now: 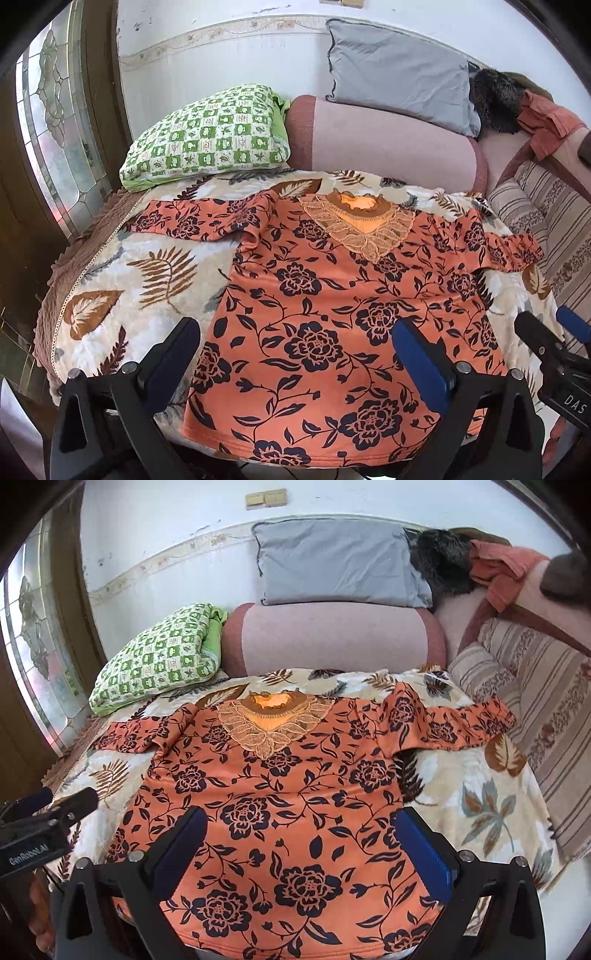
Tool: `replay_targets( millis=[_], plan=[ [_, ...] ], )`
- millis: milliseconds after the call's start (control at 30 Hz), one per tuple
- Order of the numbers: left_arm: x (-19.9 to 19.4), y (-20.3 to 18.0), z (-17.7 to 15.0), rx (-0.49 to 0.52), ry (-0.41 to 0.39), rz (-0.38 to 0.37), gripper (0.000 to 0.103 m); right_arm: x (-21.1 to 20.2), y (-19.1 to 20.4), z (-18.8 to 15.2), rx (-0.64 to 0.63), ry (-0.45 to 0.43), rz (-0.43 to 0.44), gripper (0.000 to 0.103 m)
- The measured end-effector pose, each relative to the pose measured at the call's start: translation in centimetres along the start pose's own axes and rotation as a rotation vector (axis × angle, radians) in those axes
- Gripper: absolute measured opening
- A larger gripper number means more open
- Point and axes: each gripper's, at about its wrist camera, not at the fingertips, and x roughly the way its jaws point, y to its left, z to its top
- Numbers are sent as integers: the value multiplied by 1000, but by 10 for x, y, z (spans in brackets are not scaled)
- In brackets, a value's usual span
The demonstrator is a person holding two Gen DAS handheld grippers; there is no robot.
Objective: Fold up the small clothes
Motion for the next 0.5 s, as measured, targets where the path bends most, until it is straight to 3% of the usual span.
replay_targets(
  millis=[500],
  plan=[
    [6,5,-2,-9,13,10,103,5,4,3,2,4,5,103]
  ],
)
